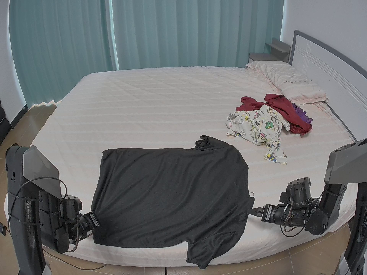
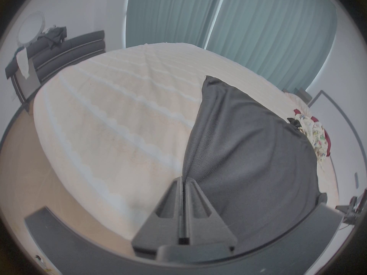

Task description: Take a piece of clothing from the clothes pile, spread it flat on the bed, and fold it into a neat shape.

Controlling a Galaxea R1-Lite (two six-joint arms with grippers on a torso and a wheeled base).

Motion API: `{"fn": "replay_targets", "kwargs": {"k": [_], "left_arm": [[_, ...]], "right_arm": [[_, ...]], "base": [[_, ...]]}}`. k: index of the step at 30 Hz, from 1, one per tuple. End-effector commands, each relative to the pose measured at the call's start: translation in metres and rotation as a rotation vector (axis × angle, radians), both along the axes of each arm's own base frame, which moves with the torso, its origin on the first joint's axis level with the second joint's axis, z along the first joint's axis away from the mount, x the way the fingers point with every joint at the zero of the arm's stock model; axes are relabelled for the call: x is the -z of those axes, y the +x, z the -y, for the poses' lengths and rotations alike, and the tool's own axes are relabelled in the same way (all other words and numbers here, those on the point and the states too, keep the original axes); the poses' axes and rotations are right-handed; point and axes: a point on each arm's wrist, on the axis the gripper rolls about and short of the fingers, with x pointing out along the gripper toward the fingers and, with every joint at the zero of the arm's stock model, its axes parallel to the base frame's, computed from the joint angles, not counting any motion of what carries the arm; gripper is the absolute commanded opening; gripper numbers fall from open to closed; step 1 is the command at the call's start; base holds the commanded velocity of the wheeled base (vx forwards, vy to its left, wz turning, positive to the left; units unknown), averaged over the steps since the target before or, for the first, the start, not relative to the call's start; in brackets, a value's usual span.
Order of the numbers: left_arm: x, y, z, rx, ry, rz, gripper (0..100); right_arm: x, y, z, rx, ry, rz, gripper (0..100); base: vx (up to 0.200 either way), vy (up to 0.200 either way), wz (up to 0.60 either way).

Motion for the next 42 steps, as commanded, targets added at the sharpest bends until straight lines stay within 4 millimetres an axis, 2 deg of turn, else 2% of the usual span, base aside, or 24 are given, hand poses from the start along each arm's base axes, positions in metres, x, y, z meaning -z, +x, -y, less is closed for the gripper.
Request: {"fn": "replay_targets", "kwargs": {"k": [1,5,8,9,15,25,32,42], "left_arm": [[-0.013,-0.012,-0.002,-0.001,0.071,-0.008,0],[-0.011,-0.013,-0.002,-0.013,0.099,-0.022,0],[-0.001,-0.011,-0.002,-0.013,0.101,-0.045,0],[0.002,-0.011,-0.002,-0.01,0.1,-0.055,100],[0.003,-0.012,-0.002,-0.007,0.096,-0.06,100],[-0.038,-0.004,-0.002,0.044,0.017,0.134,100],[-0.04,-0.004,-0.001,0.042,0.004,0.138,100],[-0.037,-0.002,-0.002,0.034,-0.002,0.136,100]], "right_arm": [[0.001,-0.003,-0.001,-0.006,-0.003,-0.01,100],[0.002,-0.005,0.0,-0.007,-0.004,-0.016,100],[0.002,-0.005,0.0,-0.007,-0.004,-0.016,100],[0.002,-0.005,0.0,-0.007,-0.004,-0.016,100],[0.0,-0.004,0.0,-0.006,0.0,-0.01,100],[-0.017,0.0,-0.001,0.036,0.064,0.059,100],[-0.018,0.001,-0.002,0.033,0.066,0.064,100],[-0.018,0.001,-0.002,0.032,0.065,0.066,100]], "base": [[0.0,0.0,0.0],[0.0,0.0,0.0],[0.0,0.0,0.0],[0.0,0.0,0.0],[0.0,0.0,0.0],[0.0,0.0,0.0],[0.0,0.0,0.0],[0.2,0.0,0.0]]}}
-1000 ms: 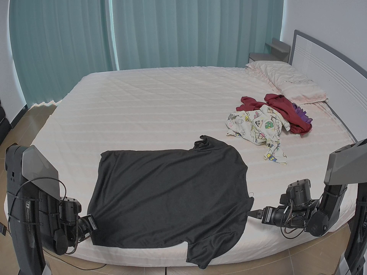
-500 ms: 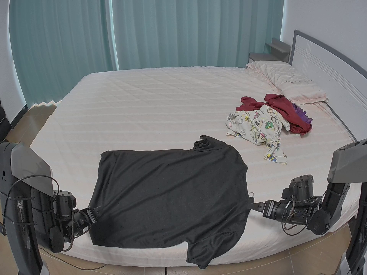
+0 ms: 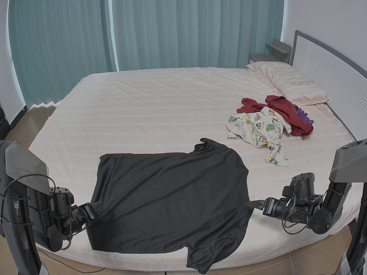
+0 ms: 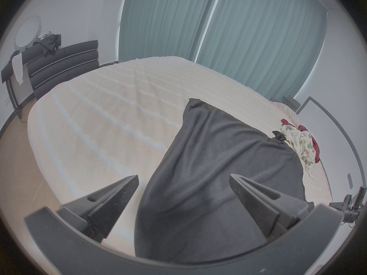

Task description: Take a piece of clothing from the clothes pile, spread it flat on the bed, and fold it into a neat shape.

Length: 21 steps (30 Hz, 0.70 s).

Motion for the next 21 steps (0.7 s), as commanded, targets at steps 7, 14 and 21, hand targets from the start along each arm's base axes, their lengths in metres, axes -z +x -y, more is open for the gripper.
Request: {"fn": "replay_targets", "kwargs": {"k": [7,14,21], "left_arm": [[-0.003,0.009,0.0,-0.031,-0.048,0.054,100],[0.002,0.009,-0.001,-0.036,-0.049,0.035,100],[0.003,0.011,-0.001,-0.037,-0.05,0.039,100]], "right_arm": [[0.001,0.001,0.0,-0.003,-0.001,-0.001,100],[-0.004,0.012,-0.003,0.0,0.009,0.035,100],[-0.011,0.028,-0.009,-0.002,0.016,0.057,100]], "base": [[0.143,0.0,0.0],[0.0,0.0,0.0],[0.0,0.2,0.0]]}}
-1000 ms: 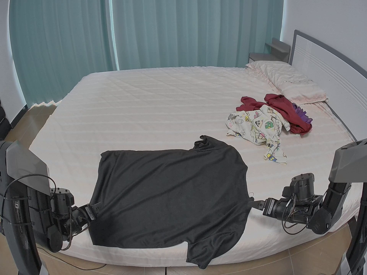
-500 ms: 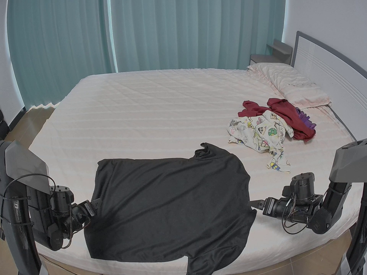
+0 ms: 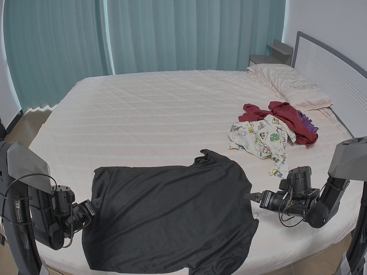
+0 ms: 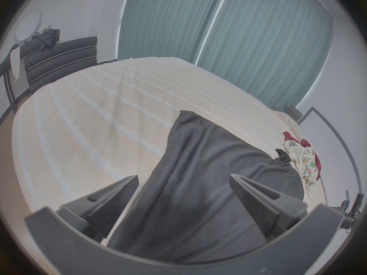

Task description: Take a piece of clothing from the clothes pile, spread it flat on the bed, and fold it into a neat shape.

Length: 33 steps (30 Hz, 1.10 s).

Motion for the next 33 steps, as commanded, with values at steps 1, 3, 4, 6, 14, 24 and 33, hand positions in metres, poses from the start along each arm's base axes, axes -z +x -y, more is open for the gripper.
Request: {"fn": "replay_targets", "kwargs": {"k": [1,3,4,6,14,24,33], "left_arm": [[0.001,0.002,0.0,-0.002,0.0,0.012,100],[0.002,0.002,0.0,-0.002,0.0,0.008,100],[0.002,0.002,0.0,-0.002,0.0,0.007,100],[0.003,0.002,0.0,-0.002,0.0,0.005,100],[0.005,0.002,0.0,-0.003,0.002,-0.001,100],[0.005,0.002,0.001,-0.007,-0.011,-0.004,100],[0.01,0.001,0.001,-0.006,-0.008,-0.023,100]], "right_arm": [[-0.007,0.018,-0.006,0.0,0.012,0.032,100],[-0.011,0.027,-0.008,0.002,0.017,0.05,100],[-0.013,0.032,-0.01,0.003,0.021,0.057,100],[-0.015,0.037,-0.012,0.001,0.025,0.062,100],[-0.022,0.096,-0.034,0.032,0.082,0.049,100],[-0.01,0.137,-0.061,0.035,0.098,-0.018,100],[0.012,0.149,-0.092,0.007,0.063,-0.048,100]], "base": [[0.0,0.2,0.0],[0.0,0.2,0.0],[0.0,0.2,0.0],[0.0,0.1,0.0],[0.0,0.0,0.0],[0.08,0.0,0.0],[0.044,0.0,0.0]]}}
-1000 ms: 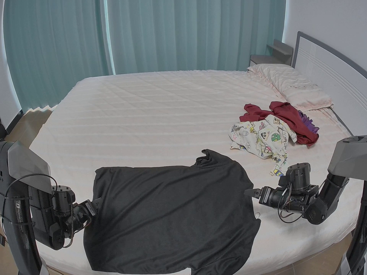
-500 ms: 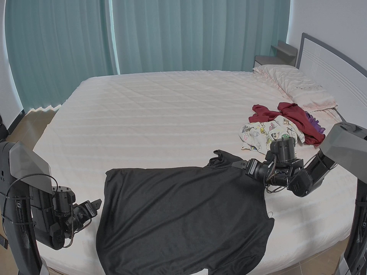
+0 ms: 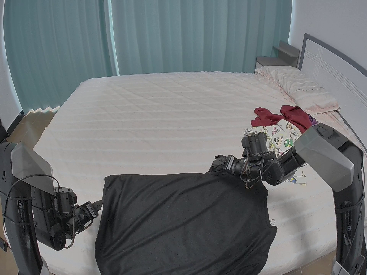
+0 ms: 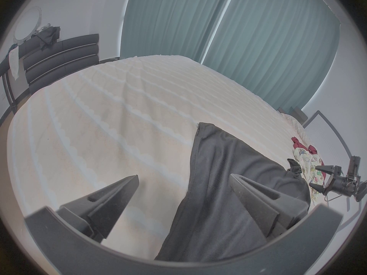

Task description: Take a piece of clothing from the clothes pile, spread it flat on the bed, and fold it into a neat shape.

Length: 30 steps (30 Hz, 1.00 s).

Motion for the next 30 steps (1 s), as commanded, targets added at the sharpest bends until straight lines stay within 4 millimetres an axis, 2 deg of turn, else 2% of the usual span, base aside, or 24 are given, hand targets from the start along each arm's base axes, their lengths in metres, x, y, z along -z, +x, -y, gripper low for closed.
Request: {"fn": "replay_targets", "kwargs": {"k": [1,14,15,20,25,30], "left_arm": [[0.002,0.001,0.0,0.001,0.001,0.005,100],[0.005,0.001,0.001,0.0,0.005,-0.008,100],[0.005,0.001,0.001,0.0,0.005,-0.008,100],[0.007,0.0,0.001,-0.001,0.008,-0.015,100],[0.008,0.0,0.001,-0.001,0.01,-0.02,100],[0.008,0.0,0.001,-0.001,0.01,-0.02,100]], "right_arm": [[0.027,0.011,-0.014,0.007,-0.025,-0.009,100],[0.037,0.037,-0.024,0.052,-0.055,0.011,100],[0.037,0.041,-0.025,0.057,-0.058,0.006,0],[0.029,0.051,-0.027,0.08,-0.046,0.057,0],[0.01,0.065,-0.033,0.148,0.008,0.224,0],[0.009,0.067,-0.033,0.157,0.003,0.247,0]], "base": [[0.0,0.0,0.0],[0.0,0.0,0.0],[0.0,0.0,0.0],[0.0,0.0,0.0],[0.0,0.0,0.0],[0.0,0.0,0.0]]}}
